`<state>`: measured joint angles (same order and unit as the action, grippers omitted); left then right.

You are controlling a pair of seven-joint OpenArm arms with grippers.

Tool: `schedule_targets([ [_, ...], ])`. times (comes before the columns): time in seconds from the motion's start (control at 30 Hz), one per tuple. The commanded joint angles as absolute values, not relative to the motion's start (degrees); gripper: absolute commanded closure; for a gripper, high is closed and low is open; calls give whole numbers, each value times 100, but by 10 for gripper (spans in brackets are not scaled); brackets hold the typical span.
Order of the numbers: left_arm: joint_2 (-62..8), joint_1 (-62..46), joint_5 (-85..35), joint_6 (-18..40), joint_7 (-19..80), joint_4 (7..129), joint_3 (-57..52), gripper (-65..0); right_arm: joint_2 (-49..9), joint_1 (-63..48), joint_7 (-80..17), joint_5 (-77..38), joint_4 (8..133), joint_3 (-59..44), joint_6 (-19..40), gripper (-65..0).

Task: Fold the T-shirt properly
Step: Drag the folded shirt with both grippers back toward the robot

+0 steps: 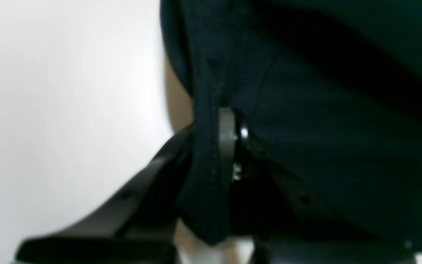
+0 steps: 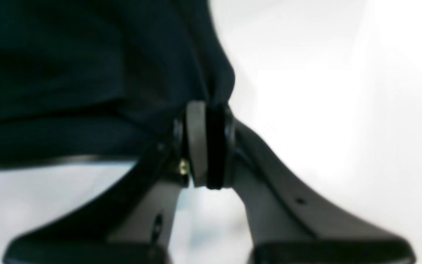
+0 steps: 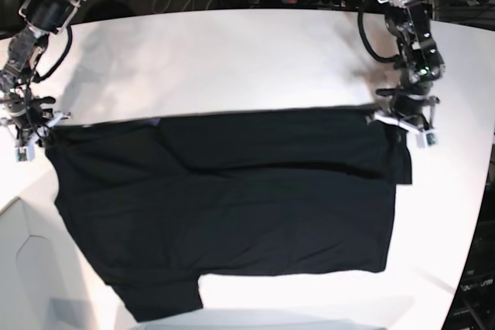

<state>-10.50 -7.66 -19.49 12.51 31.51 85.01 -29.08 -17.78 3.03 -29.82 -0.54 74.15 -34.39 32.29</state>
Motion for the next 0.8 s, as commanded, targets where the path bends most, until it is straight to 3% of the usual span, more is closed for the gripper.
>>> schedule_targets([
  [0.0,-1130,-813,-1912,1218,3152,8787,-3020,-1,-1930,233,-2914,13,7908,-3512,4000,0],
  [0.4,-1130,-1719,-1912,1218,3530,9771,-3741,-1,-1420,-1253,-3275,13,9842,-3934,4000,0],
  [0.77,-1130,-1886,-1912,1218,3530,9789,-3943,-1,-1297,-1130,-3292,31,10141,-3582,4000,0],
])
